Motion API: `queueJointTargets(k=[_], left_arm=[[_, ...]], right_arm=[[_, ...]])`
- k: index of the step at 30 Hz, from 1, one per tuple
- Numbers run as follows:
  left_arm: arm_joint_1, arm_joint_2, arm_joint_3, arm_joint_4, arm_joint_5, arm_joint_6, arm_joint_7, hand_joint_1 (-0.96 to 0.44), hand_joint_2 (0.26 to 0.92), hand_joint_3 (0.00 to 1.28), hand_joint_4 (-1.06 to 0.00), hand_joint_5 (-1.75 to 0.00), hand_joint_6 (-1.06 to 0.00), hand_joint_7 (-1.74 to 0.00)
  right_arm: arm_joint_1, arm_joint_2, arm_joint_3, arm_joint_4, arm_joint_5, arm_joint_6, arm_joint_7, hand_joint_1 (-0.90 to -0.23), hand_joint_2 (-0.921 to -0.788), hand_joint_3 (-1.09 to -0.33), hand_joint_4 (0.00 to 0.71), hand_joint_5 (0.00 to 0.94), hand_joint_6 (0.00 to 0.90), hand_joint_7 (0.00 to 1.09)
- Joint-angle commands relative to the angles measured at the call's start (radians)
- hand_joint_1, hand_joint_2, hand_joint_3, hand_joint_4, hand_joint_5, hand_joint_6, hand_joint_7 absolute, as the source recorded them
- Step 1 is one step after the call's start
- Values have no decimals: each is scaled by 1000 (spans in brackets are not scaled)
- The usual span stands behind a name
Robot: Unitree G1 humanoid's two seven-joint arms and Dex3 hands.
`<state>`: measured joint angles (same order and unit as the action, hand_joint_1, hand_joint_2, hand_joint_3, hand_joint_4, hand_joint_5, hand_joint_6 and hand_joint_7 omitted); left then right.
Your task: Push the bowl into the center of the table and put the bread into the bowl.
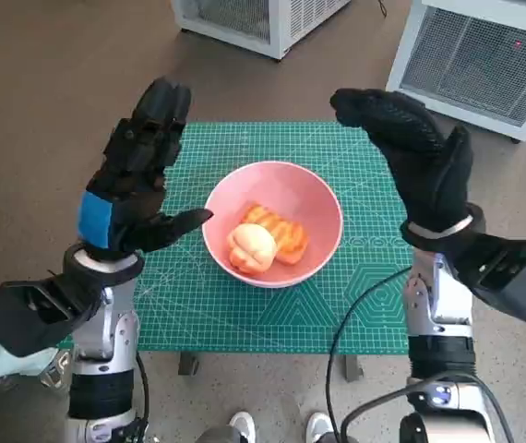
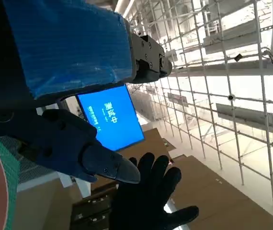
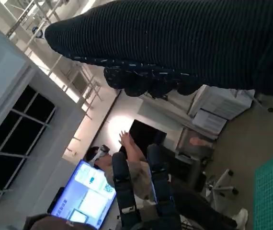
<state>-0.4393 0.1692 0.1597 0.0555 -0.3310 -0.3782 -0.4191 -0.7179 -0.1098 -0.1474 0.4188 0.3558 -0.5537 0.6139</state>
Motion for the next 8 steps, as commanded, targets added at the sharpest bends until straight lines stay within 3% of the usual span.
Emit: queueJointTargets(k=[1, 8], left_arm=[[10, -1, 2, -24, 6, -15, 14, -312, 871, 4, -106, -14, -224, -20], [13, -3, -2, -29, 15, -19, 25, -334, 876, 4, -121, -15, -228, -23]], right_arm=[[27, -7, 6, -3, -8, 19, -11, -726, -921, -729, 169, 0, -1, 594], [31, -5, 5, 0, -6, 28, -17, -727, -921, -729, 169, 0, -1, 593]])
